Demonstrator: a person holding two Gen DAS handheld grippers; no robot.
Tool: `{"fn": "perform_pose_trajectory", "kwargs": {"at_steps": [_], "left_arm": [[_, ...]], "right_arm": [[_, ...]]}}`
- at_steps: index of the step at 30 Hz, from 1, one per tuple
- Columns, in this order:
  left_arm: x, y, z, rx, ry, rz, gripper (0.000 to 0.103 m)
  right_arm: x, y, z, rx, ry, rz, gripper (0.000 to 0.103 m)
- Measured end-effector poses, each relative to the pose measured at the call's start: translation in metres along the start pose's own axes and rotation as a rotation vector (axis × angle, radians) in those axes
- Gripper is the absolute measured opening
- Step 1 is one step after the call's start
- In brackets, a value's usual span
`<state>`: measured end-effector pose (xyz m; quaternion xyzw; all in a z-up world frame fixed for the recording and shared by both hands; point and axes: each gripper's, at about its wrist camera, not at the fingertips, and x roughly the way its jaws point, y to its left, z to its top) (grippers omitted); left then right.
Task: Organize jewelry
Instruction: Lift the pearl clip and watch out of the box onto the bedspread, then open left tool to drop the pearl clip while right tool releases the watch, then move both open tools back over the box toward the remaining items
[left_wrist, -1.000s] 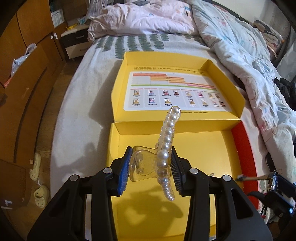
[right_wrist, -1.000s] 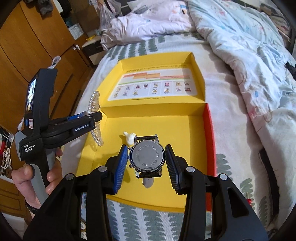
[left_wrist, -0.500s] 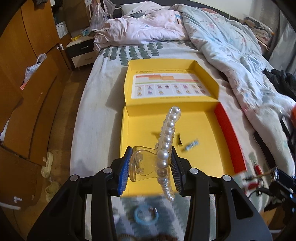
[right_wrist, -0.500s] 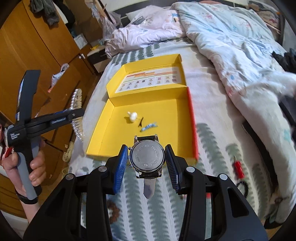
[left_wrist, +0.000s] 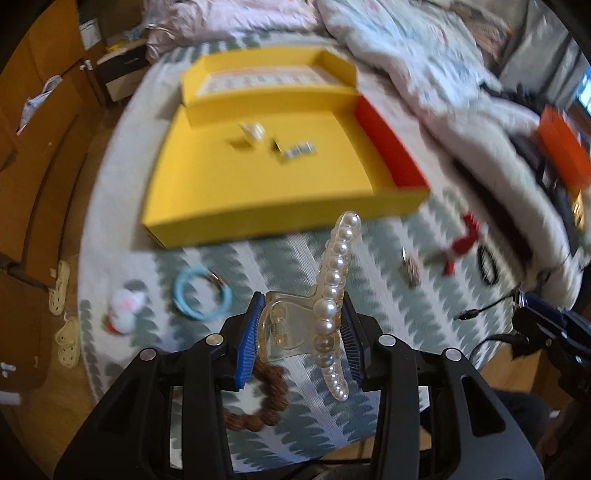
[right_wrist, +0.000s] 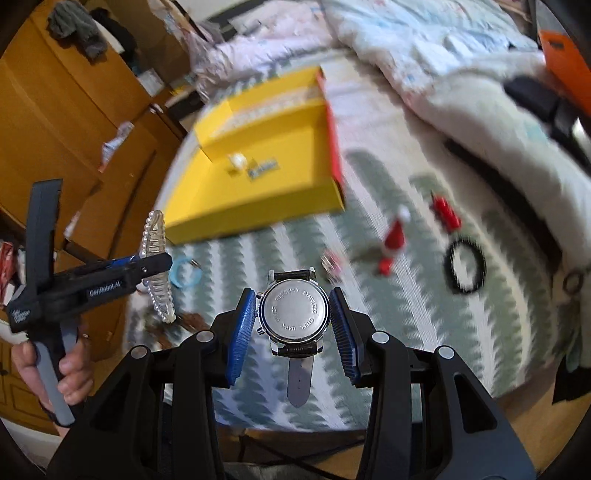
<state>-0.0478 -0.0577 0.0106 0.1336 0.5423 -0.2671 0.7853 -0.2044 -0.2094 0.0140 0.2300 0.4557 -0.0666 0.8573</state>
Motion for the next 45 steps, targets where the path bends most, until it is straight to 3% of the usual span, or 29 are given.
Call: {"fn": "perform_pose_trajectory", "kwargs": {"at_steps": [9,18,23,27,31,35,37,40,43,45], "left_arm": [[0.082,-0.022,0.002,0.025,0.097,0.019,0.041],[0.113,-0.030,0.006,0.049,0.078,0.058,0.041],[0.121,-0.030,0.008,0.048,0.069,0.092,0.053],[0.113,-0.026,0.008,0.033,0.041,0.107,0.063],[0.094,-0.019,0.009,0.014,-0.007,0.108,0.080],[0.073,-0.008,0.013,-0.023,-0.046,0.067,0.090],[0.066,0.000,0.015,-0.045,-0.058,0.036,0.092],[0.052,0.007,0.016,-0.067,-0.067,-0.003,0.094],[0.041,0.011,0.019,-0.060,-0.070,0.023,0.094],[0.034,0.017,0.025,-0.043,-0.078,0.067,0.094]], "right_arm": [[0.068,-0.032,-0.007,0.032,0.126,-0.135,0.043],[0.098,-0.044,0.005,0.041,0.171,-0.234,0.043],[0.099,-0.066,0.003,0.105,0.199,-0.222,0.046],[0.072,-0.069,0.004,0.129,0.133,-0.164,0.046],[0.046,-0.066,0.008,0.106,0.043,-0.191,0.046],[0.026,-0.060,0.011,0.066,-0.039,-0.185,0.049],[0.012,-0.049,0.015,0.020,-0.113,-0.195,0.068],[-0.004,-0.035,0.017,-0.025,-0.202,-0.187,0.082],[-0.005,-0.022,0.027,-0.023,-0.201,-0.091,0.091],[0.003,-0.012,0.040,-0.020,-0.175,-0.051,0.091]]}}
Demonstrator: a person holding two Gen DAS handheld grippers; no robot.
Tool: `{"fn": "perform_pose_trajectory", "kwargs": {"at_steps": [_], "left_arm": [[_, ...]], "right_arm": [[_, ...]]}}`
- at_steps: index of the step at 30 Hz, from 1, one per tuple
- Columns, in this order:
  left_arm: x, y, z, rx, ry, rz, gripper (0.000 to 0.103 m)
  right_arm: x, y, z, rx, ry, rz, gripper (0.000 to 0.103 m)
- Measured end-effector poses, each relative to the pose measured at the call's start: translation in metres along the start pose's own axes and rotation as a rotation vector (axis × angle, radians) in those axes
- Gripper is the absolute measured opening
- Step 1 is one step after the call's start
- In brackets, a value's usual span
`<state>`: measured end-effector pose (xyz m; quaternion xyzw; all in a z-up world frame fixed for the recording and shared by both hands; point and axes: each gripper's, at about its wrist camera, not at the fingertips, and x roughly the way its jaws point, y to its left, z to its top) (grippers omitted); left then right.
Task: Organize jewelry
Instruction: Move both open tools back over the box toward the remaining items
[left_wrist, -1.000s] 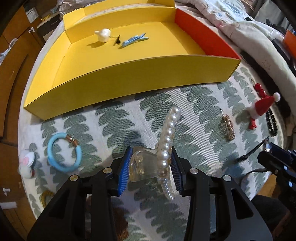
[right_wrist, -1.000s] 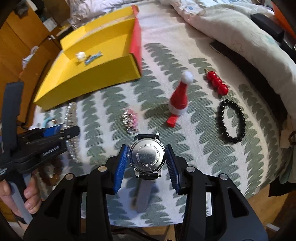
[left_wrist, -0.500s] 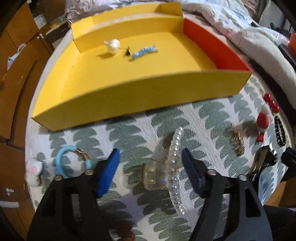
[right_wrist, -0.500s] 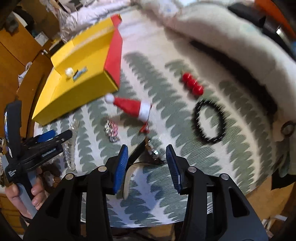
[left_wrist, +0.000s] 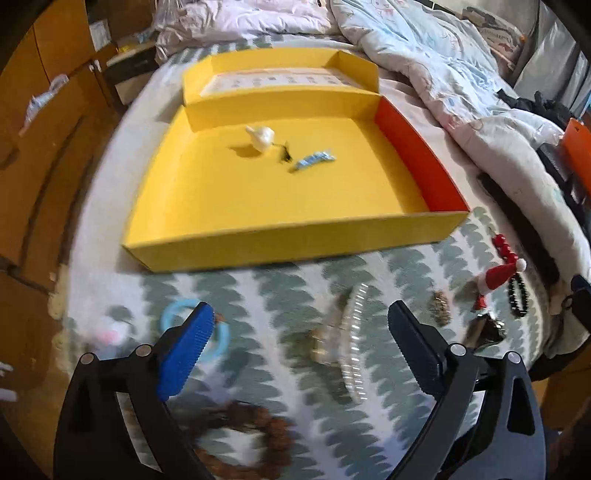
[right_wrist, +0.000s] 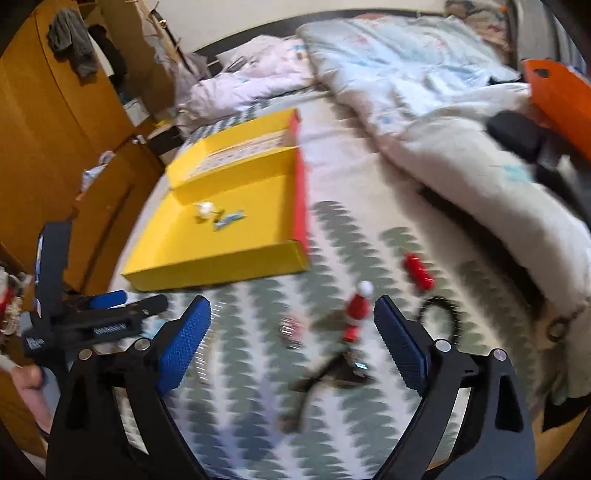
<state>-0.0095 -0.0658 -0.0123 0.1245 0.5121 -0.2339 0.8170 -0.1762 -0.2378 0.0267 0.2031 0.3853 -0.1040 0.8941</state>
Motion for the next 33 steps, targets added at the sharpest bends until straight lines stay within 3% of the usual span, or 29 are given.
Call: {"fn": "perform_pose_trajectory", "kwargs": {"at_steps": [4,8,13,21,29,33], "left_arm": [[-0.006,0.024,0.024,-0.019,-0.018,0.092,0.094],[0.004,0.050,0.056,-0.046,-0.005,0.117,0.094],[0.031,0.071,0.097,-0.097,0.042,0.069,0.094],[0.086,0.064,0.147,-0.089,0.114,0.021,0.094],[0.144,0.073,0.164,-0.126,0.196,-0.055,0.094],[0.165,0.075,0.168,-0.118,0.216,-0.042,0.094]], "right_arm": [[0.021,0.031,0.028,-0.033,0.028,0.025,0.091],[0.048,0.070,0.057,-0.112,0.067,-0.002,0.091],[0.088,0.098,0.083,-0.185,0.125,-0.011,0.091],[0.155,0.103,0.094,-0.241,0.208,-0.025,0.091],[0.218,0.107,0.103,-0.296,0.307,-0.081,0.091],[0.243,0.109,0.106,-0.298,0.341,-0.081,0.091]]}}
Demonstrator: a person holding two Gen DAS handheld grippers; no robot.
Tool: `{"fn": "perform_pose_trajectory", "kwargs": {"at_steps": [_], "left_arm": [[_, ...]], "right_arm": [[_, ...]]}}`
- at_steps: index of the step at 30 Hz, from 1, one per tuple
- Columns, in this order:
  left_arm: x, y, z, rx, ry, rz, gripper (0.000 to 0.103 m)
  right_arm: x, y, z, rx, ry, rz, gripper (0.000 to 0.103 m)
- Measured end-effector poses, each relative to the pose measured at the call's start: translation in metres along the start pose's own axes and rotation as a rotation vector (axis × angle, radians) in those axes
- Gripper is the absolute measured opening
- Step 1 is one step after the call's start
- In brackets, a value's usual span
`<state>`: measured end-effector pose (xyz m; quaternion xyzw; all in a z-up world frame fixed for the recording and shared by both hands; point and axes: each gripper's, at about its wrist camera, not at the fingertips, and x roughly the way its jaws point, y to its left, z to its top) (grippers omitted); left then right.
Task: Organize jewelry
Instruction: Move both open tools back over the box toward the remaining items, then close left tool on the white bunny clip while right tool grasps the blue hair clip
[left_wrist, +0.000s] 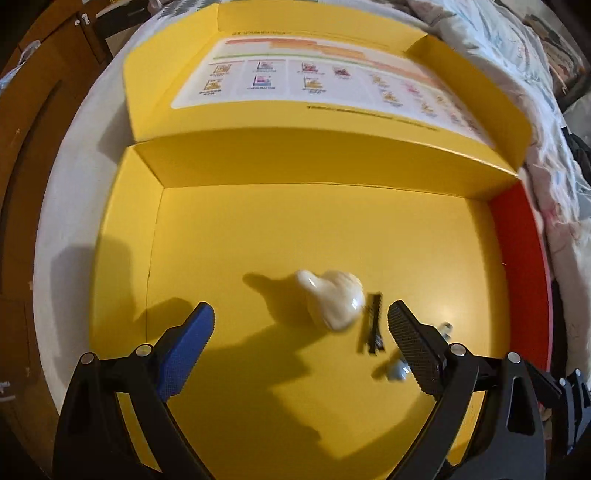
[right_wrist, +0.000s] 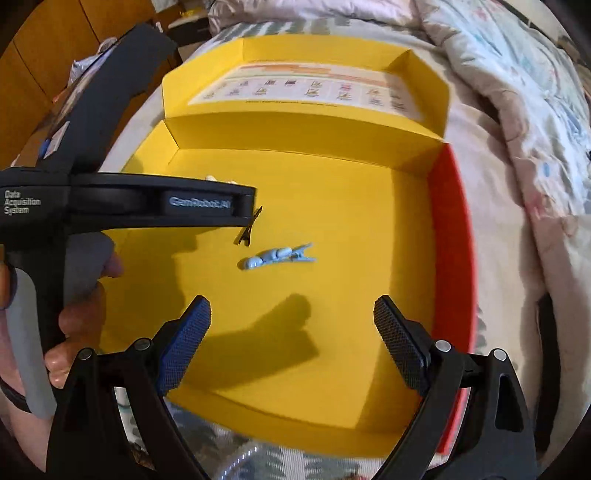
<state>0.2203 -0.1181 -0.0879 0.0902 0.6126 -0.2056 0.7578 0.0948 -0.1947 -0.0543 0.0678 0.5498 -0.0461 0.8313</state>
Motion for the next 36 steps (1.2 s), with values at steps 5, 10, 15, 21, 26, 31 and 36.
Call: {"fn": "perform_pose_trajectory", "kwargs": {"at_steps": [5,10,15,21,26,31,36], "left_arm": [[0.007,-0.005,0.002,0.026,-0.004,0.001,0.094],[0.008,-0.016,-0.003,0.044,-0.007,0.013,0.094],[0.006,-0.023,-0.005,0.057,-0.027,0.045,0.091],[0.003,-0.022,0.000,0.069,-0.030,0.034,0.079],[0.002,-0.013,-0.002,0.067,-0.016,0.032,0.068],[-0.004,-0.002,-0.003,0.043,-0.011,-0.011,0.063],[-0.004,0.013,0.005,0.035,-0.020,-0.034,0.063]], "right_arm": [[0.018,0.002,0.009,-0.016,0.021,-0.008,0.091],[0.025,0.006,0.016,-0.025,0.029,-0.012,0.091],[0.028,0.006,0.022,-0.011,0.028,0.001,0.091],[0.033,0.006,0.030,0.010,0.042,0.009,0.090],[0.040,0.004,0.033,0.023,0.057,0.013,0.089],[0.045,0.002,0.037,0.027,0.062,0.034,0.089],[0.049,0.005,0.039,0.029,0.061,0.042,0.089]]}}
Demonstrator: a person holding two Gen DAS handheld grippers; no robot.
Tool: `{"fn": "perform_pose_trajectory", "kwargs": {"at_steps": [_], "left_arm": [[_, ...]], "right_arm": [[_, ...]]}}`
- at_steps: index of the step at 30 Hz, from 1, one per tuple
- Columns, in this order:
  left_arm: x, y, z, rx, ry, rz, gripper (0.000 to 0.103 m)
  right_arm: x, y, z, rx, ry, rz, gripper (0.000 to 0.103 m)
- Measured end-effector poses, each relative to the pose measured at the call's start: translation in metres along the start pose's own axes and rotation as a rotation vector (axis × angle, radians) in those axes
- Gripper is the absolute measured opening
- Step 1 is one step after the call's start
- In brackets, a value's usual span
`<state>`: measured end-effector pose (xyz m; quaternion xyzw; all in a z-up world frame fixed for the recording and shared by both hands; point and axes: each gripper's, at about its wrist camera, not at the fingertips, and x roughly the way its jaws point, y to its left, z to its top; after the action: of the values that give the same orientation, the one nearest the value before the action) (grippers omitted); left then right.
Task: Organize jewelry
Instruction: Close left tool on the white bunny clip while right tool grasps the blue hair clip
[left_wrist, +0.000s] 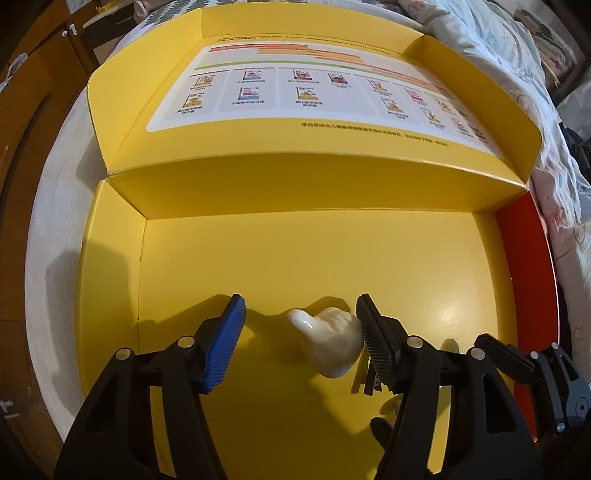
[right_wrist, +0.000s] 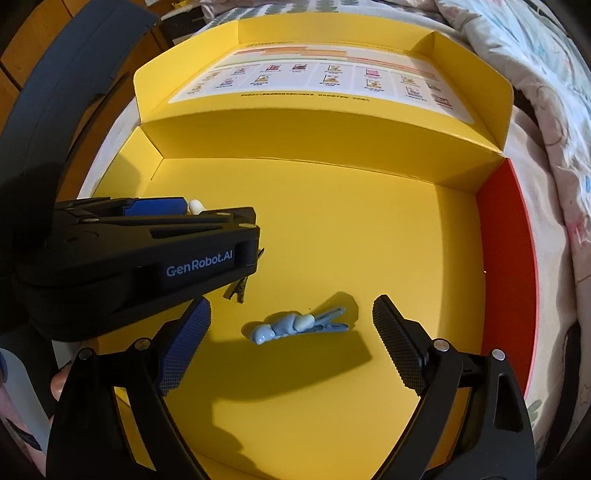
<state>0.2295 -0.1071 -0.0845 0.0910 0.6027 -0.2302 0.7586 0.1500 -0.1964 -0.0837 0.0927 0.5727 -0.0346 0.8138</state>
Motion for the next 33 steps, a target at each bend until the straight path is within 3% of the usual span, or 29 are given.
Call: {"fn": "perform_pose_trajectory", "kwargs": {"at_steps": [5,9,13,24,33], "left_arm": [[-0.002,0.000,0.000,0.006,-0.001,0.000,0.059],[-0.004,0.001,0.000,0.008,0.001,-0.006,0.044],[-0.006,0.004,0.000,-0.002,0.012,-0.022,0.039],[-0.003,-0.007,0.000,0.010,0.035,-0.031,0.039],[-0.001,-0.011,0.003,0.006,0.035,-0.025,0.039]], "right_arm": [[0.008,0.004,-0.001,-0.006,0.014,-0.021,0.088],[0.011,0.002,0.000,0.002,0.025,-0.027,0.084],[0.012,0.002,0.000,0.002,0.032,-0.052,0.076],[0.006,0.005,-0.001,-0.019,0.045,-0.079,0.053],[0.008,0.020,-0.003,-0.060,0.073,-0.109,0.053]]}}
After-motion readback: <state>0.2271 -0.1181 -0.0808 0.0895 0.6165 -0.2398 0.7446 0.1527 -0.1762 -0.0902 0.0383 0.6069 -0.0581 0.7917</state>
